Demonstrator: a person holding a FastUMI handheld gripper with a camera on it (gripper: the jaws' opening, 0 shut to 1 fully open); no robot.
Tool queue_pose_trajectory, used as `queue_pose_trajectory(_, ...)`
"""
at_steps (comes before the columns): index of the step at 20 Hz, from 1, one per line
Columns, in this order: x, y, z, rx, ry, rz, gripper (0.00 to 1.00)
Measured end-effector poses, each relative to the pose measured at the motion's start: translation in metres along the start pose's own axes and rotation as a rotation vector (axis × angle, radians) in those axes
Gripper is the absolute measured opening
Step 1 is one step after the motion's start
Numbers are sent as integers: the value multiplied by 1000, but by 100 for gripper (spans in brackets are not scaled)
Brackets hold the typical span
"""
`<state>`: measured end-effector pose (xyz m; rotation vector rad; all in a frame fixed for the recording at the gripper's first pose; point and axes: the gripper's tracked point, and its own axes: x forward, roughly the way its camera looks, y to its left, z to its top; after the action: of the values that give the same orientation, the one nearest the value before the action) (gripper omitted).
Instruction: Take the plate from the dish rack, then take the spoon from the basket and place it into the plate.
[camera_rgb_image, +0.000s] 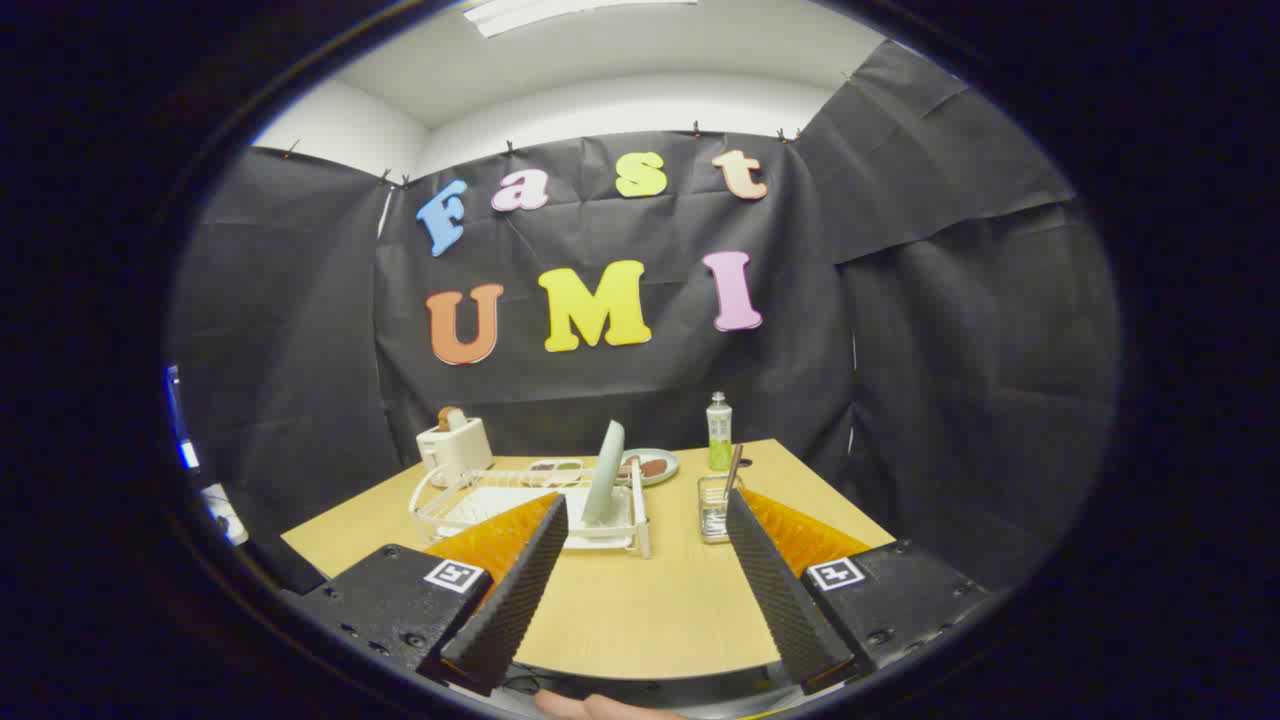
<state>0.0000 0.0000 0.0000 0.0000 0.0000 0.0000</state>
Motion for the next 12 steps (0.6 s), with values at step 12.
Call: queue_pose_trajectory(12,1,-4,-5,-26,-22,-22,100)
